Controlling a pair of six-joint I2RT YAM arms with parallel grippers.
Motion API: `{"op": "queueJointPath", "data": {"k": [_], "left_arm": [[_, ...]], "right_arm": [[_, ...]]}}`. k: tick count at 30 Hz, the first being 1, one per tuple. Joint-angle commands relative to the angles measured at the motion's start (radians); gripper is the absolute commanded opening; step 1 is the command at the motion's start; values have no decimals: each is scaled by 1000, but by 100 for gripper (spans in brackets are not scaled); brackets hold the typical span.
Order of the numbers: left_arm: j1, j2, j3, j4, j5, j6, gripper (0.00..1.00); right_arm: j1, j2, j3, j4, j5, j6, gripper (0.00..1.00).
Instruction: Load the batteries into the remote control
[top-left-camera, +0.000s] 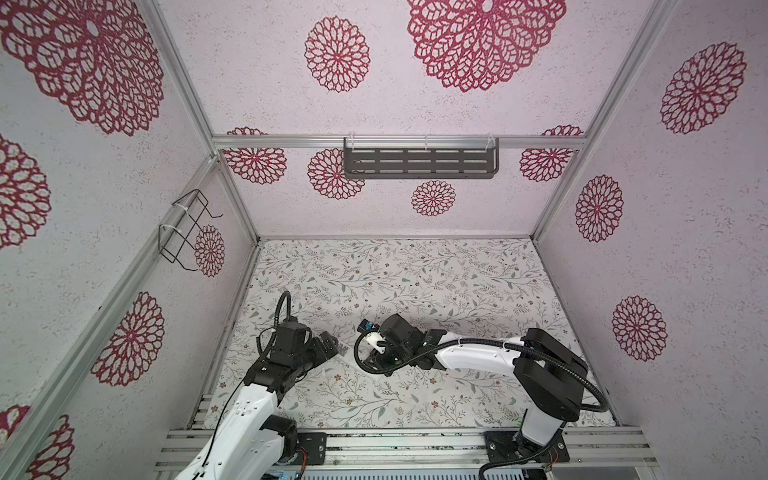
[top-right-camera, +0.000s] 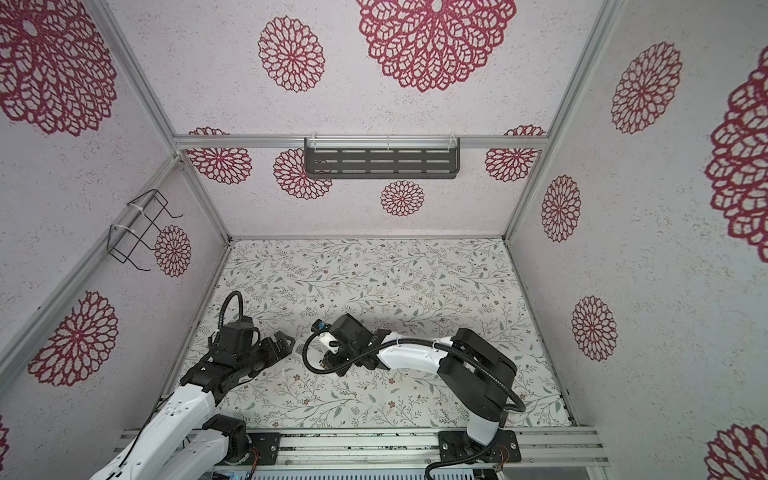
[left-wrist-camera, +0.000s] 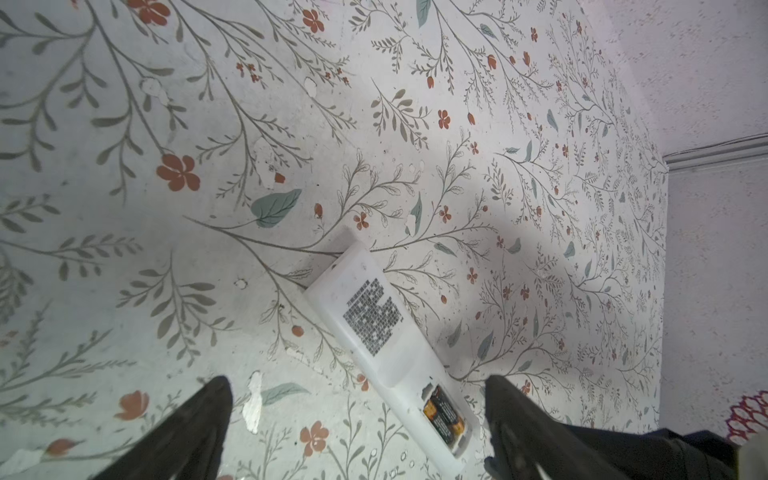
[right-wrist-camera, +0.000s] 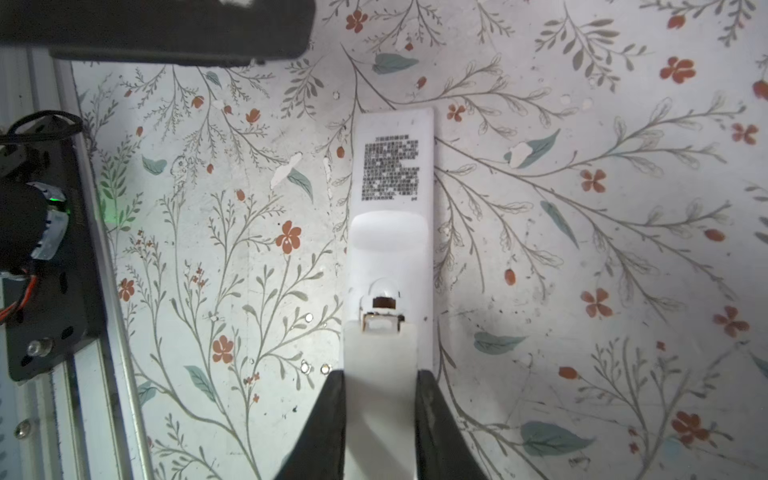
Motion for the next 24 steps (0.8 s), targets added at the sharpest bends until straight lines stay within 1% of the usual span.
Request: {"op": "queueJointPath", "data": {"k": [1, 9, 13, 24], "left_arm": [[12, -9, 23, 13, 10, 0, 97], [21, -10, 23, 15, 14, 2, 97], [24, -13, 24, 16, 15, 2, 97], [27, -13, 22, 18, 14, 3, 97]], "right_arm": [[14, 7, -13, 82, 30, 18, 24], [21, 38, -18, 97, 61, 15, 24], [21, 53, -10, 72, 80, -6, 24], [25, 61, -23, 89, 80, -4, 24]]}}
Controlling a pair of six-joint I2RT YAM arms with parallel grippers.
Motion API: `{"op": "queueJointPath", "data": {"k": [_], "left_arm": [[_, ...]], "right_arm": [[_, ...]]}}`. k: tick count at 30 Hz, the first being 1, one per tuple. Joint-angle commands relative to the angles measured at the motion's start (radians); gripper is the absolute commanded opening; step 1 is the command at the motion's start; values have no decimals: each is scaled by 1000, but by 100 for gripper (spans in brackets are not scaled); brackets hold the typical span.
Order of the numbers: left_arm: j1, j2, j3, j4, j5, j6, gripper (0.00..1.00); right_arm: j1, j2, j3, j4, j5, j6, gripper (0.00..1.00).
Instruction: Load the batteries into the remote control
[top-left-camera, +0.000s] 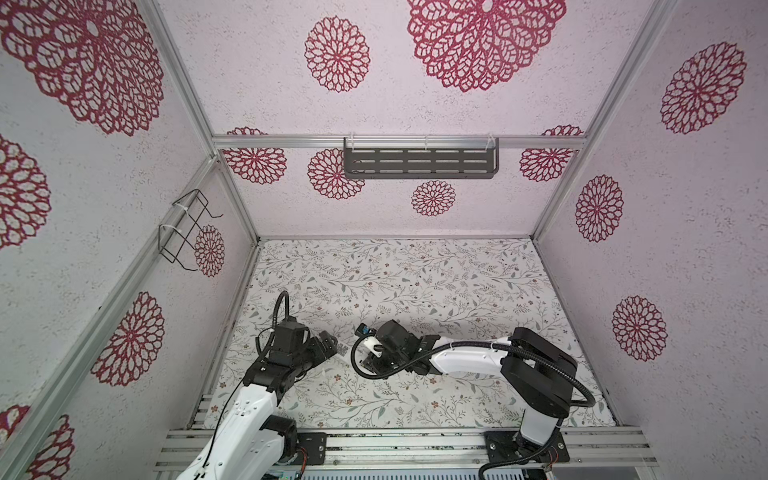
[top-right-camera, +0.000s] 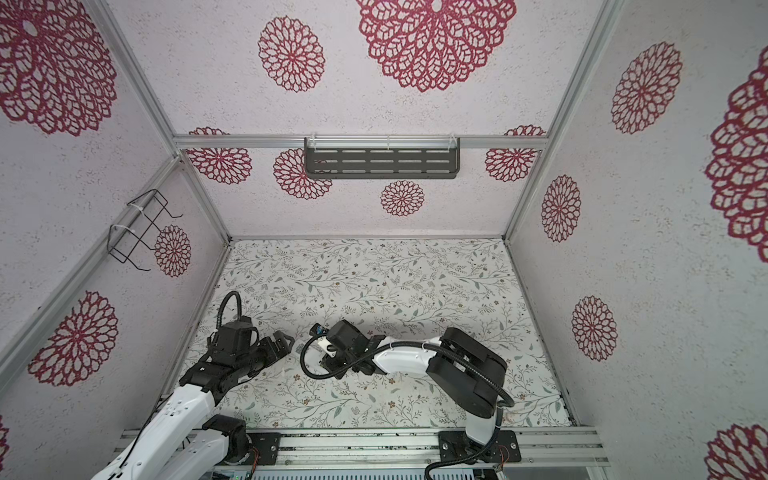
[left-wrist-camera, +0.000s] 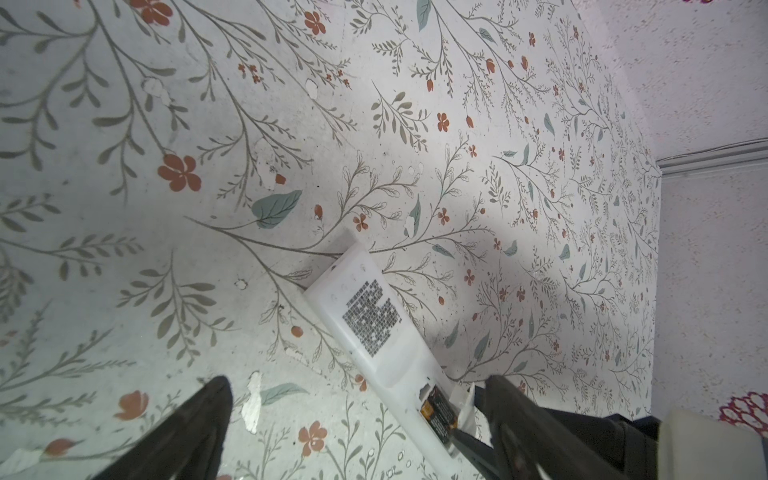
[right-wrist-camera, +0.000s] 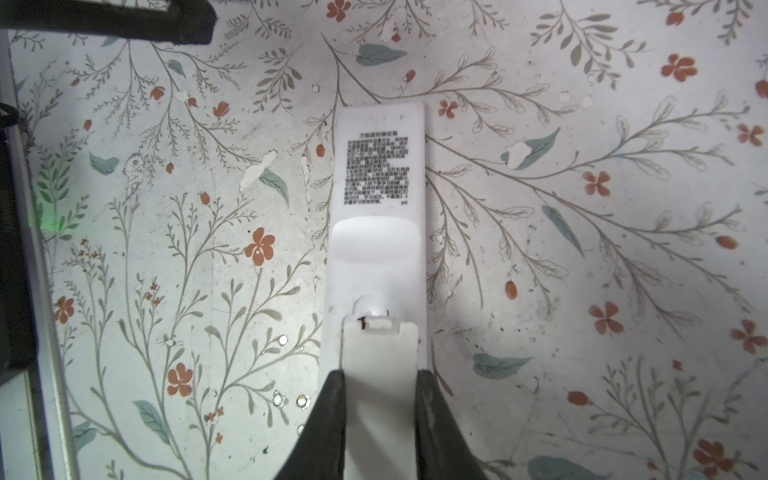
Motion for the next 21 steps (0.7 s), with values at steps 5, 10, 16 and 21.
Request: {"op": "queueJointPath", "data": {"k": [5, 10, 16, 21], "left_arm": [[12, -9, 20, 19, -2, 3, 97], [17, -2, 22, 24, 3, 7, 97], [23, 3, 22, 30, 7, 10, 97], [26, 10, 22, 36, 14, 12, 97]], "right_arm": [[16, 7, -15, 10, 20, 2, 24], [23, 11, -19, 1, 32, 2, 24], [33, 17, -20, -22, 57, 3, 24], [34, 17, -25, -35, 76, 3, 24]]}}
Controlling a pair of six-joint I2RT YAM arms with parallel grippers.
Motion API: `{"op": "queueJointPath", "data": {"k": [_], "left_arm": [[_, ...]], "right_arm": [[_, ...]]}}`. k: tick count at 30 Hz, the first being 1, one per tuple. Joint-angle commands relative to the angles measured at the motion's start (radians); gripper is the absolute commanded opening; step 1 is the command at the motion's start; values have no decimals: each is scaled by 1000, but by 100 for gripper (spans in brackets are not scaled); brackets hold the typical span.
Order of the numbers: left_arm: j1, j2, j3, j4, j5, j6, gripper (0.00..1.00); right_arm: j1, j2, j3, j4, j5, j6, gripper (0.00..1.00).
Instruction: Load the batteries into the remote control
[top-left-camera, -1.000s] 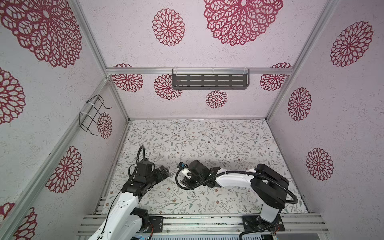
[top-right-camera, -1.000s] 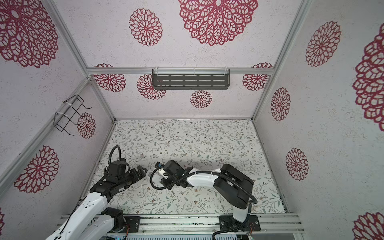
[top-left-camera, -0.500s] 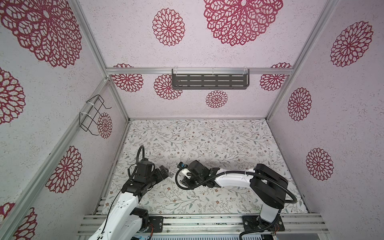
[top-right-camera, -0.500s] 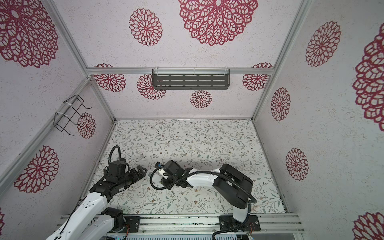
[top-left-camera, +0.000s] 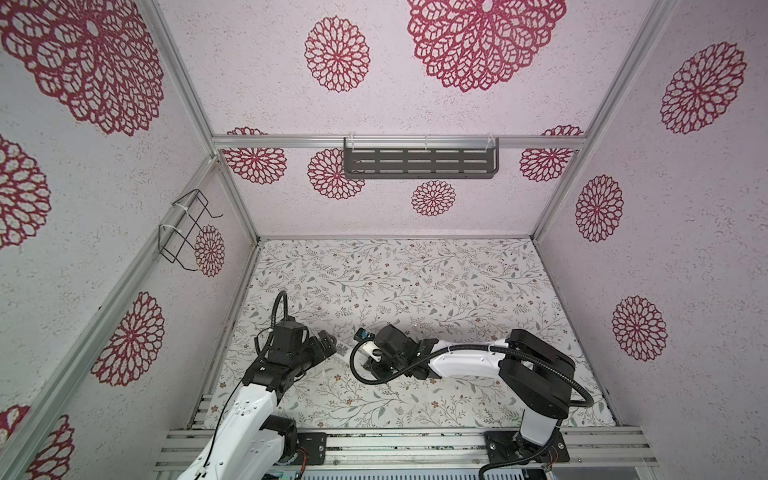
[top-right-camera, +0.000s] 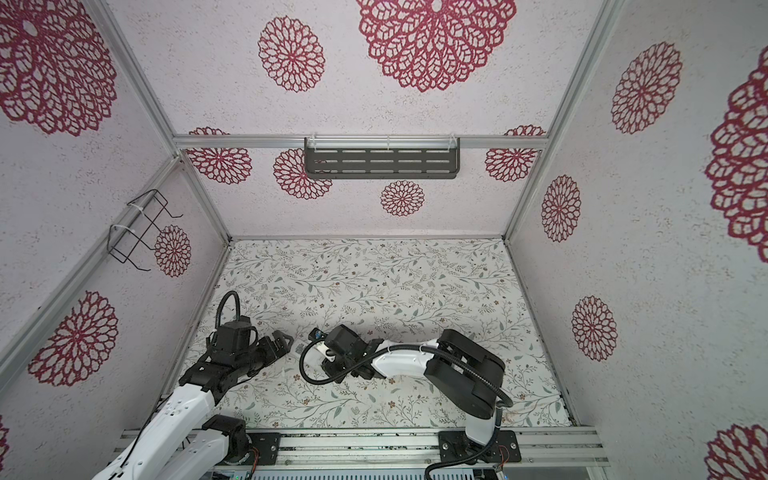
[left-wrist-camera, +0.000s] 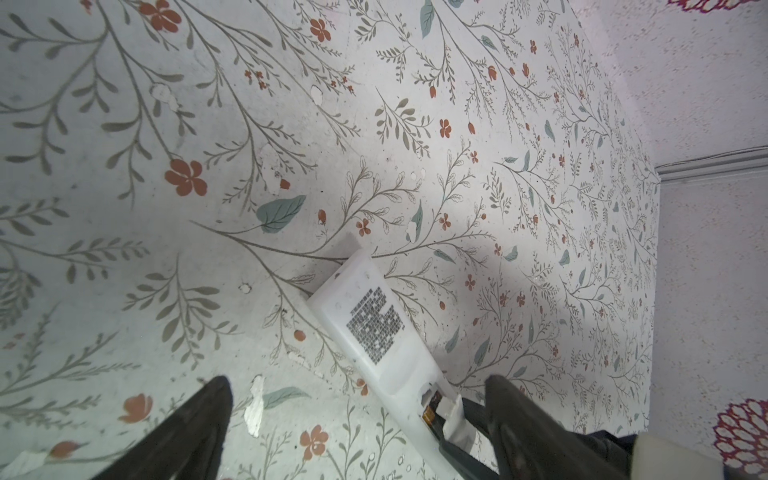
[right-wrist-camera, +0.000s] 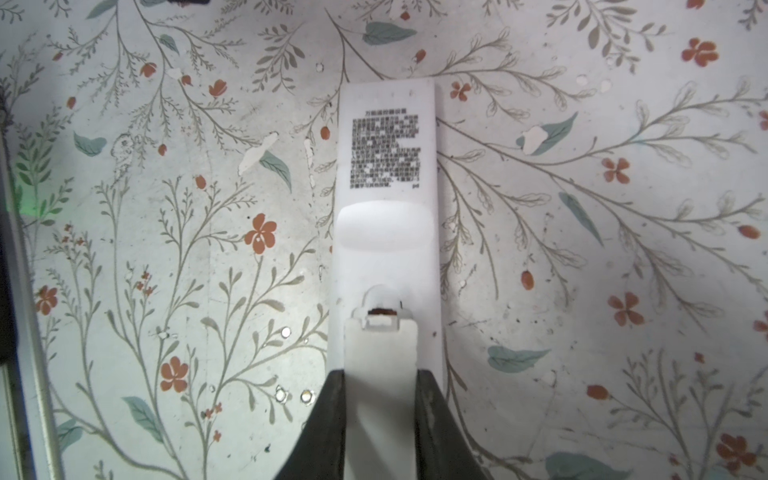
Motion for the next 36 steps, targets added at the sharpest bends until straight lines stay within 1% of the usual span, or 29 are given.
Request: {"op": "queueJointPath", "data": {"k": [1, 8, 22, 24, 26, 28, 30, 33, 36], "left_arm": [[9, 7, 22, 28, 11, 11, 97], [13, 7, 22, 30, 14, 13, 97], [15, 5, 20, 33, 12, 13, 97], [16, 3, 20, 33, 12, 13, 97], [16, -1, 17, 33, 11, 11, 97], [16, -2, 18, 32, 11, 11, 97], [16, -3, 18, 33, 9, 11, 97], [16, -5, 17, 37, 16, 13, 97], [16, -10, 16, 45, 36, 13, 97]], "right_arm": [[4, 11, -8, -46, 37, 3, 24], [3, 12, -5, -66, 47, -13, 25], [3, -8, 6, -69, 36, -21, 41], [4, -25, 6, -64, 18, -27, 45], [-2, -46, 3, -55, -12, -29, 52], [-13, -66, 7, -55, -61, -33, 61], [-31, -73, 15, -60, -115, -30, 67], [-60, -72, 27, -57, -166, -21, 70], [-85, -73, 34, -45, -182, -7, 68]]}}
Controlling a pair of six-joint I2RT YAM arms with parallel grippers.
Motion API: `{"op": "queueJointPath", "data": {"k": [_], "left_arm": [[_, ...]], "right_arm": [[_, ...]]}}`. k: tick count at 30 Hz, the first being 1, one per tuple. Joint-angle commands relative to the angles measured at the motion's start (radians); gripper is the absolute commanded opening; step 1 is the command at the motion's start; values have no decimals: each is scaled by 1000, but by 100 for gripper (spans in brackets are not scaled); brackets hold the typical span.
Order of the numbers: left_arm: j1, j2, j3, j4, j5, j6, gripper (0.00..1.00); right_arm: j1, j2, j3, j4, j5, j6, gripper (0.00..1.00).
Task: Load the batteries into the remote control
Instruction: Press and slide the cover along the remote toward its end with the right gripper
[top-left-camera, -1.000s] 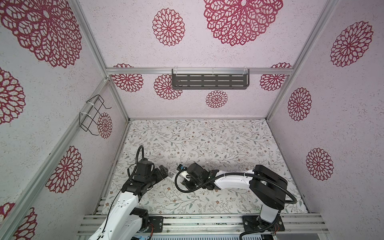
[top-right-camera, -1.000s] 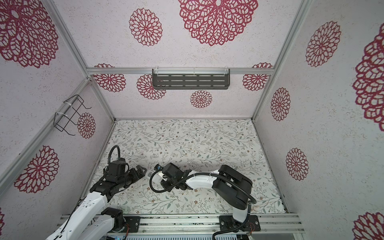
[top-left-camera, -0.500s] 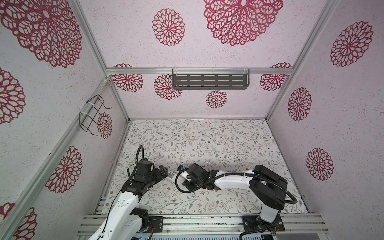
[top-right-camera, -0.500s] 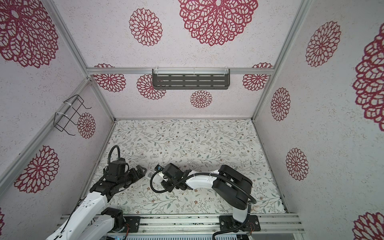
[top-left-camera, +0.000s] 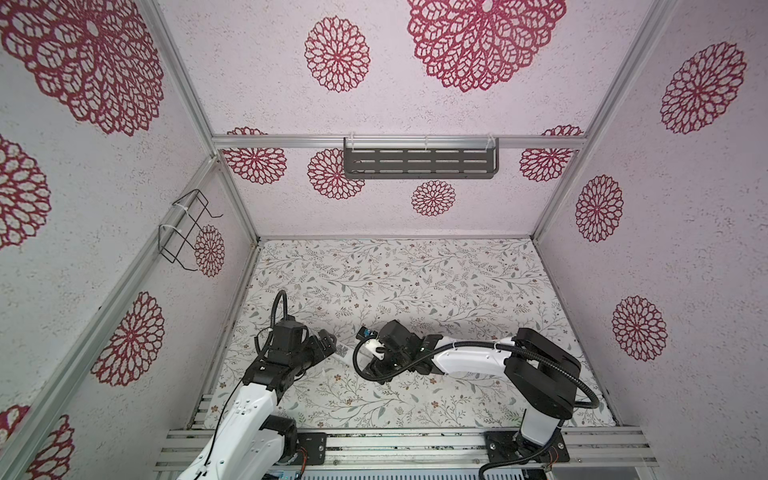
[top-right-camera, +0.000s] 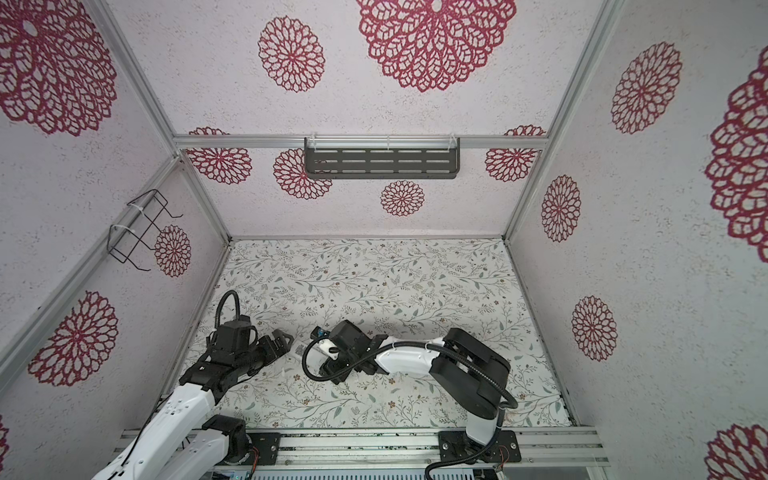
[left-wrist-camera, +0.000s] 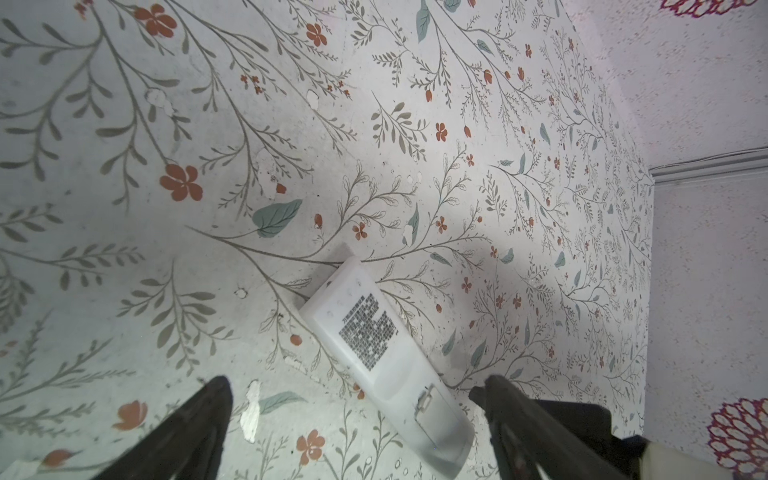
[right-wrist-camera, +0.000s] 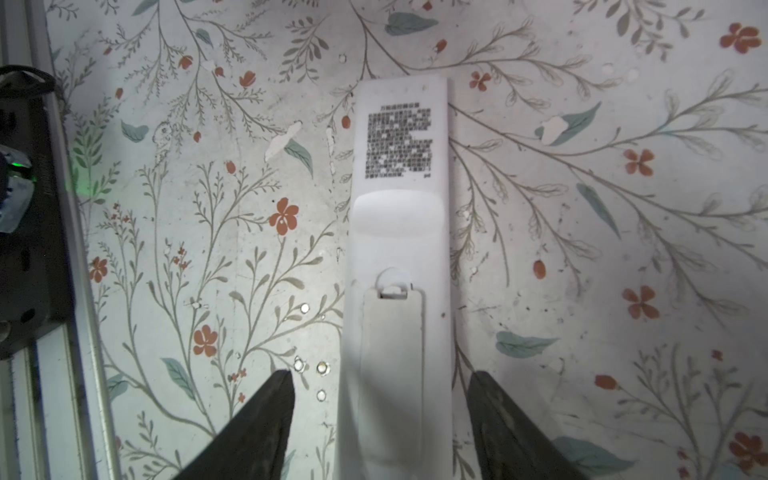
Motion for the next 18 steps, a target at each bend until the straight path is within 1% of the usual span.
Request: {"op": "queueJointPath", "data": {"k": [1, 2, 3, 4, 5, 6, 8, 10, 11, 18], "left_arm": [[10, -16, 16, 33, 29, 8, 97], [10, -17, 12, 39, 39, 6, 98], [10, -17, 5, 51, 53, 2, 100], [10, -16, -1, 66, 73, -1, 97], [10, -14, -6, 77, 85, -2, 93], [10, -7, -10, 89, 101, -3, 87], [10, 8, -14, 112, 124, -3, 74], [10, 26, -10, 122, 139, 3, 60], [10, 33, -9, 125, 143, 6, 56], [10, 68, -14, 162, 183, 7, 58]], "right_arm": [[-34, -44, 29, 7, -58, 24, 66], [-40, -43, 29, 14, -64, 29, 60], [-44, -40, 32, 20, -67, 32, 51], [-46, -34, 38, 23, -70, 31, 42], [-44, -27, 43, 21, -75, 29, 36], [-45, -19, 52, 20, -82, 27, 31], [-45, -3, 63, 24, -100, 28, 25], [-43, 5, 65, 40, -120, 35, 22], [-43, 10, 65, 48, -129, 40, 22], [-41, 67, 92, 43, -157, 58, 18]]}}
